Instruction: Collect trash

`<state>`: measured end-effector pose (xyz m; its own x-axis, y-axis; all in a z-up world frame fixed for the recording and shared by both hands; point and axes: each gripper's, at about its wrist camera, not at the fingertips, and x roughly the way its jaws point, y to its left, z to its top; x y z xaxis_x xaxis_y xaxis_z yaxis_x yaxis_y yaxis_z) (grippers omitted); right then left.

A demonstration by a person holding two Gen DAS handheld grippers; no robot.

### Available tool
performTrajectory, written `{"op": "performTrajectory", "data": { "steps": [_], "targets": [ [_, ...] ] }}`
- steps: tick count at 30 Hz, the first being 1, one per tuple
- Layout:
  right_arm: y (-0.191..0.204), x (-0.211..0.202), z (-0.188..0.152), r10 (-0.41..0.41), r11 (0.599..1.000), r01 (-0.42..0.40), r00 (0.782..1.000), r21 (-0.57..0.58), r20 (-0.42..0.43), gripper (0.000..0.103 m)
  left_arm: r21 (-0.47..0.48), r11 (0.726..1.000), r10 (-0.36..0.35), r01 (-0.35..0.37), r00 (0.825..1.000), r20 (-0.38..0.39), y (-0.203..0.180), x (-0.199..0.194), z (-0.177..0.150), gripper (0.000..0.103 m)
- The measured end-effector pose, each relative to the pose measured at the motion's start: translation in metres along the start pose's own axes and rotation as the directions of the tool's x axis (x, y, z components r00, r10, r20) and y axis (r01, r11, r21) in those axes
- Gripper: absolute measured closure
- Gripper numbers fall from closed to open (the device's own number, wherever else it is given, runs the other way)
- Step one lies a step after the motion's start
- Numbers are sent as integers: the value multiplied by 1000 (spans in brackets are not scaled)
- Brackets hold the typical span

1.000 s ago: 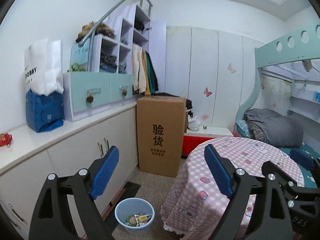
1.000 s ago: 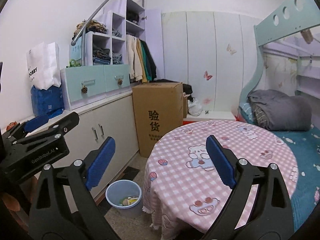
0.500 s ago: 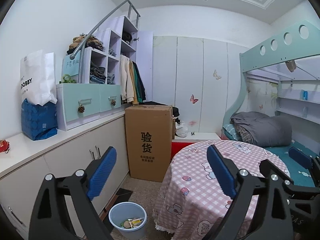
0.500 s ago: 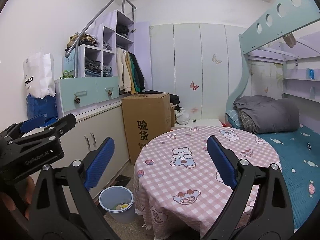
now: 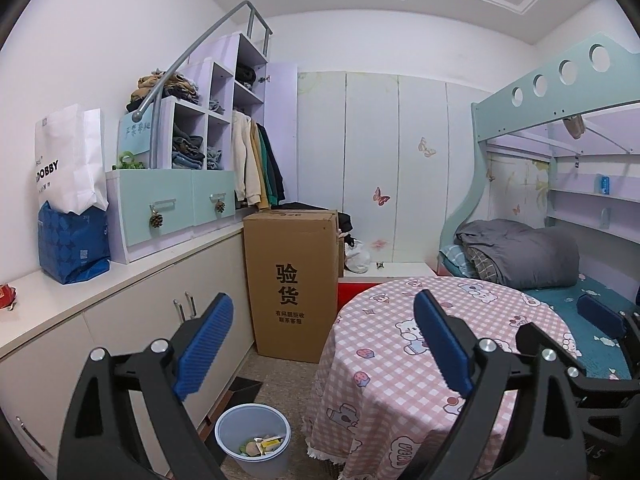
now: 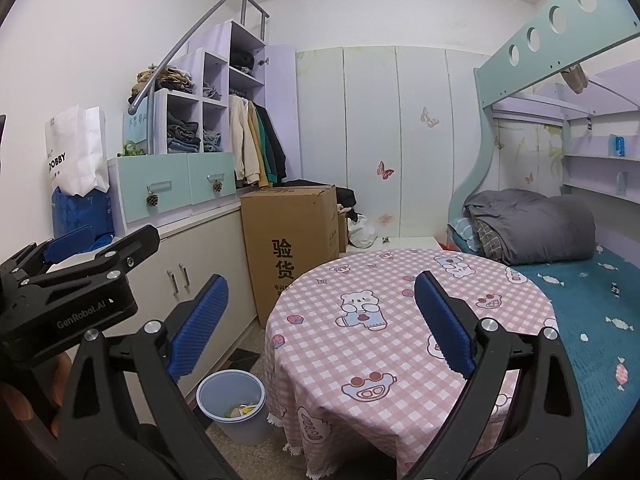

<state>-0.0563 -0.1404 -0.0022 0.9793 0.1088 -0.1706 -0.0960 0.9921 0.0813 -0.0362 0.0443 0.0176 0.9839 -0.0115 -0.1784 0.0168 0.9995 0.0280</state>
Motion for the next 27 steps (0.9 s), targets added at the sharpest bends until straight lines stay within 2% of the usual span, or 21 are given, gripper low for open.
{"op": "performTrajectory", "data": {
  "steps": [27],
  "targets": [
    [3,0,-2,2,1000,-2,1000,-11,1,10,1,1000,-5,5,1000,-3,2,-1,-2,13]
  ]
}}
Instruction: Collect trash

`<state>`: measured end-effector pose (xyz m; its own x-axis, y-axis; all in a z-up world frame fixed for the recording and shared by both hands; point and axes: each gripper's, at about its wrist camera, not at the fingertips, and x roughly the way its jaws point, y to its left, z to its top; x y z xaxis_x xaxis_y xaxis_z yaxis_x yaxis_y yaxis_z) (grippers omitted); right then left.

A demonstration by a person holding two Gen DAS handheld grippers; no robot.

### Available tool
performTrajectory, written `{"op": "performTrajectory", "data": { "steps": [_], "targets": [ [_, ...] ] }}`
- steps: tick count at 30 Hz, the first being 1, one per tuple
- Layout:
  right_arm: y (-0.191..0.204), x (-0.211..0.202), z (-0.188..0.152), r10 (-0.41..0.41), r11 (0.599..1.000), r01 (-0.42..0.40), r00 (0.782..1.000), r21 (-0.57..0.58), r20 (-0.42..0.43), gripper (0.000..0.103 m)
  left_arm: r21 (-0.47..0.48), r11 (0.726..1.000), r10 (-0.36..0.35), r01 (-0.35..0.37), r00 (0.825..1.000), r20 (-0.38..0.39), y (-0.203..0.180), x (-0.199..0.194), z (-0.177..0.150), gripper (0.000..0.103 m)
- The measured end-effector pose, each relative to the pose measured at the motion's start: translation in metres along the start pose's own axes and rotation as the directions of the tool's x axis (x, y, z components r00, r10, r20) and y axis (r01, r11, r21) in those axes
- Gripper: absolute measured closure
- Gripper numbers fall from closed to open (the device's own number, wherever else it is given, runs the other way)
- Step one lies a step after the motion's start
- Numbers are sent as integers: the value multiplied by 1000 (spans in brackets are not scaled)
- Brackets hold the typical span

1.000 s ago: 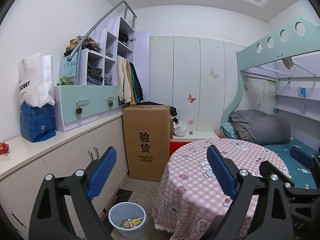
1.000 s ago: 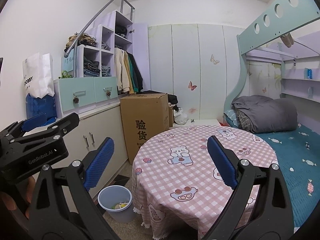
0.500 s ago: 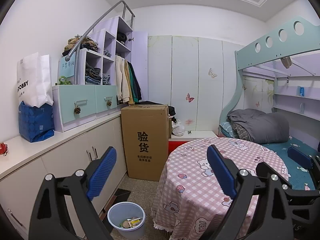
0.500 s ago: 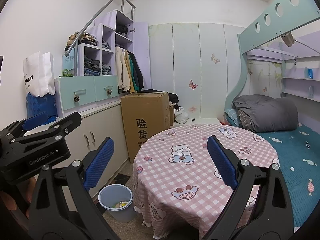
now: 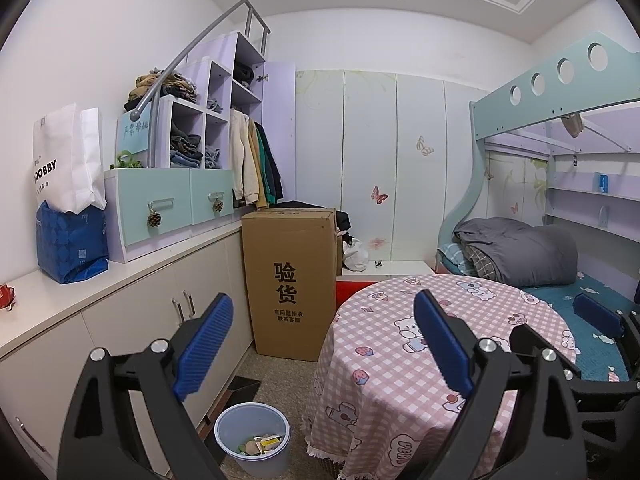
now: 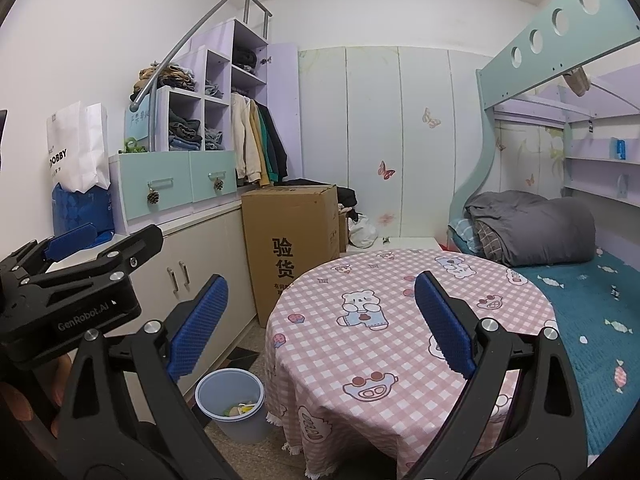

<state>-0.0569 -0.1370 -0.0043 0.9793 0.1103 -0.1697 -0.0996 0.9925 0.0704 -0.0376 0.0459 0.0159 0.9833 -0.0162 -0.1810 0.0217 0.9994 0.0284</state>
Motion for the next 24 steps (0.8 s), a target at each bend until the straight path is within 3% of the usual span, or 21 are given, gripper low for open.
{"op": "performTrajectory", "data": {
  "steps": [24],
  "targets": [
    [0,2,1,6,1000,-6,1000,3,-8,10,0,1000,-3,3,1000,-1,2,0,0,13]
  ]
}}
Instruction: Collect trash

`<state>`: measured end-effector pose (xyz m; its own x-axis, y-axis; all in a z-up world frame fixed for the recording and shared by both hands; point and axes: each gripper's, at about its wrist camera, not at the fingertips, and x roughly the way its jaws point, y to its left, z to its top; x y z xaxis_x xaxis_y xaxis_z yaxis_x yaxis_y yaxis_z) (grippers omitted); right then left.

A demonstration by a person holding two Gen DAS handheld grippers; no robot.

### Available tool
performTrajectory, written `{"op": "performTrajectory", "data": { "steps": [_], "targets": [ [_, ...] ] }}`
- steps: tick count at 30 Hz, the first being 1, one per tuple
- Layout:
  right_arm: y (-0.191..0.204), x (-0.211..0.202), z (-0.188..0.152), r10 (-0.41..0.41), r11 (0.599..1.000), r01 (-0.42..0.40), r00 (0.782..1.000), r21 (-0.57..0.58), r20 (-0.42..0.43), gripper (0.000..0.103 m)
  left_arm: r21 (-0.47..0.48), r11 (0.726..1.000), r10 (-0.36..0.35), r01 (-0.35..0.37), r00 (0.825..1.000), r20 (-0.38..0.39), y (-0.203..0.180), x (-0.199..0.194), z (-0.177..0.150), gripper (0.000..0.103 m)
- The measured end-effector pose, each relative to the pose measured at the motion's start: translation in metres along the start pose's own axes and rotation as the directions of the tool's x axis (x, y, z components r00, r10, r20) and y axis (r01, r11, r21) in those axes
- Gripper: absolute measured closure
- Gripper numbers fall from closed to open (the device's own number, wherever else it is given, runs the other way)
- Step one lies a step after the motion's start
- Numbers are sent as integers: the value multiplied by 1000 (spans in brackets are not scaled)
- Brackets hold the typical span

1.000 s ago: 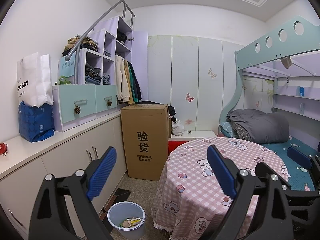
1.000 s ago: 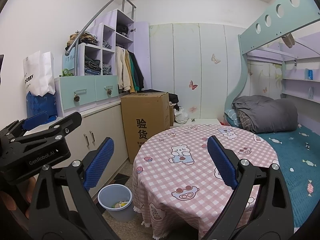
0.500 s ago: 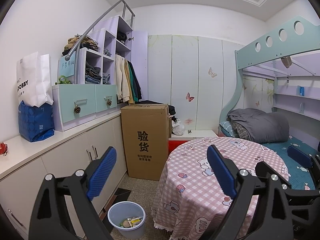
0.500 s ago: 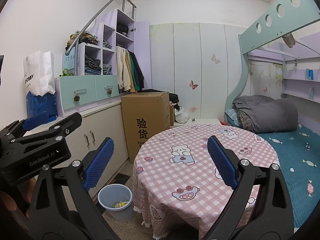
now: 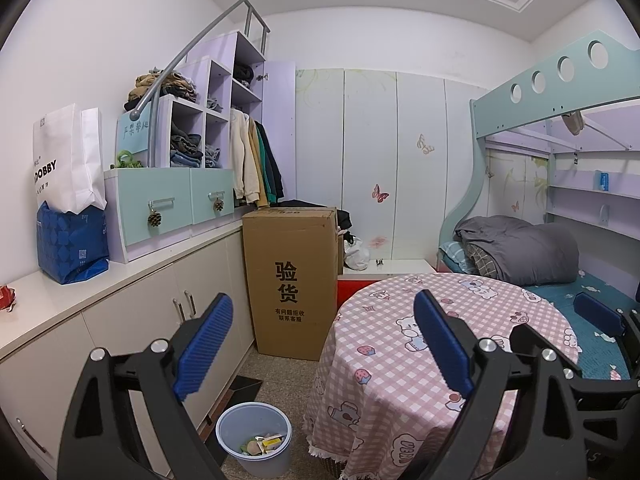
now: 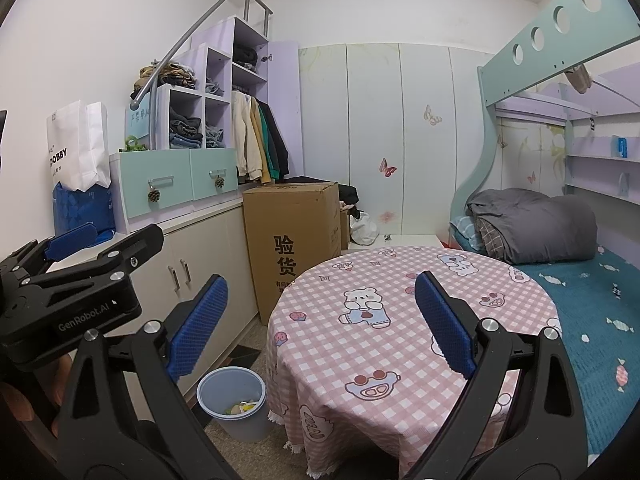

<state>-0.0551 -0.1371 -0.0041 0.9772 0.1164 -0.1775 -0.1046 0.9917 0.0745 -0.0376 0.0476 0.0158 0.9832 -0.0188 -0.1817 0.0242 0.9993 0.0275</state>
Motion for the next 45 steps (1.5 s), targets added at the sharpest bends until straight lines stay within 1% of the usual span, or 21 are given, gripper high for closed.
{"op": "performTrajectory", "data": {
  "steps": [45],
  "targets": [
    [2,0,-5,6,1000,-6,1000,18,-5,9,5,1000,1,-1,1000,-3,1,2,-2,13]
  ]
}}
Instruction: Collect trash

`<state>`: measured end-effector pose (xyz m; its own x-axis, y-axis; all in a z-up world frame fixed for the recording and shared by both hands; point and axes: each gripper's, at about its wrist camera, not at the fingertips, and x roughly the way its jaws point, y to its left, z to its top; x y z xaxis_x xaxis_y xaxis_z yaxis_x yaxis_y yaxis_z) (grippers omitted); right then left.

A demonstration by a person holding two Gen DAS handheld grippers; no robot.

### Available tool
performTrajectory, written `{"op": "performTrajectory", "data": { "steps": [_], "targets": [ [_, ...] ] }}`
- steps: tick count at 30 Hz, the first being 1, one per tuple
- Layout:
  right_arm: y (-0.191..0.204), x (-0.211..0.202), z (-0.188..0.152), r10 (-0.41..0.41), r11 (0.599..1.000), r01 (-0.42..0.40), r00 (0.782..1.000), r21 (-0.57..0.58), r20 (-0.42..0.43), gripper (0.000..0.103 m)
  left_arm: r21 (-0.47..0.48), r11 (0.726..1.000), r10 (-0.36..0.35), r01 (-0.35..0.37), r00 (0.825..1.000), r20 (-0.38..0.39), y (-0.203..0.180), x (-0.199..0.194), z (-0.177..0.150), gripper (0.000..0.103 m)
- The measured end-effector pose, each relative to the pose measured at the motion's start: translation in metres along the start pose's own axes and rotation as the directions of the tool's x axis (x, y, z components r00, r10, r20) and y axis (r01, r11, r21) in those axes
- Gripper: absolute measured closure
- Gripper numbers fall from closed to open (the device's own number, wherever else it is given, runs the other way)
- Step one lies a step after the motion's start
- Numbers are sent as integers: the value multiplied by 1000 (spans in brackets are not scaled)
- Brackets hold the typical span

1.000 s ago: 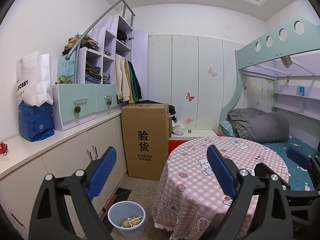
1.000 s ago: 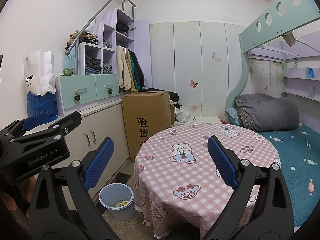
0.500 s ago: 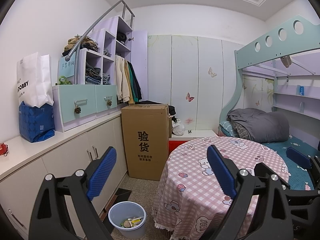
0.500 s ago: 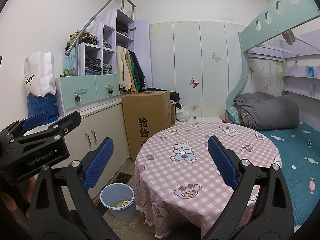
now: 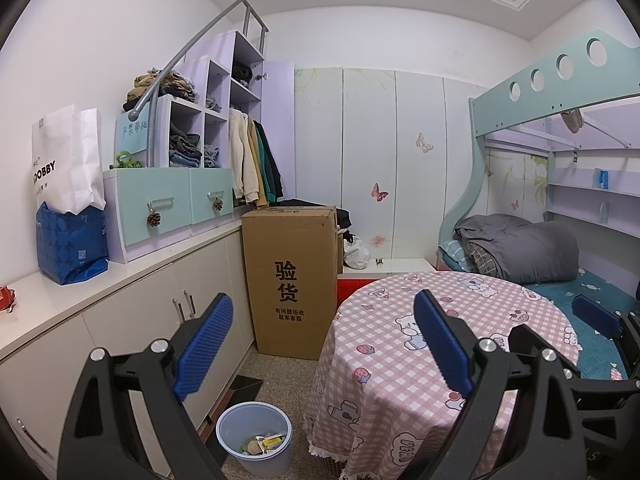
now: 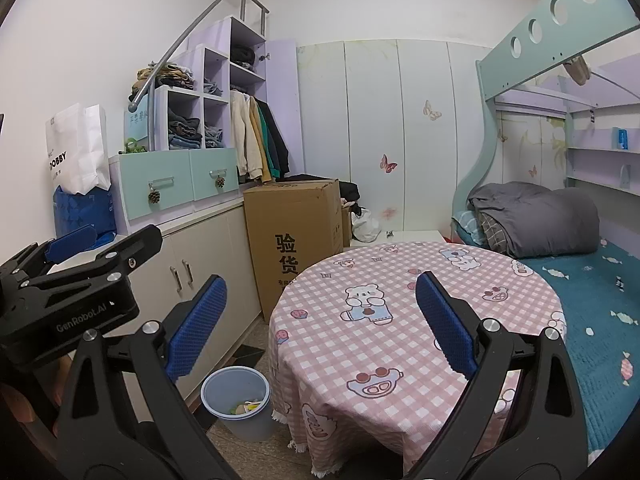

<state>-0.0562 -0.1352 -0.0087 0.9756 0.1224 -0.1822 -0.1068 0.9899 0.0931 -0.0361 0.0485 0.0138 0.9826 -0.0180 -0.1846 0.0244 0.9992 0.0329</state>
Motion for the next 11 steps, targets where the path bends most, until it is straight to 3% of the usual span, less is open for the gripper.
{"op": "performTrajectory", "data": {
  "steps": [11],
  "targets": [
    [-8,19,-3,3,1000,-2,999,27,-35,9,7,1000,-3,3,999,-35,1,19,-5,13]
  ]
}}
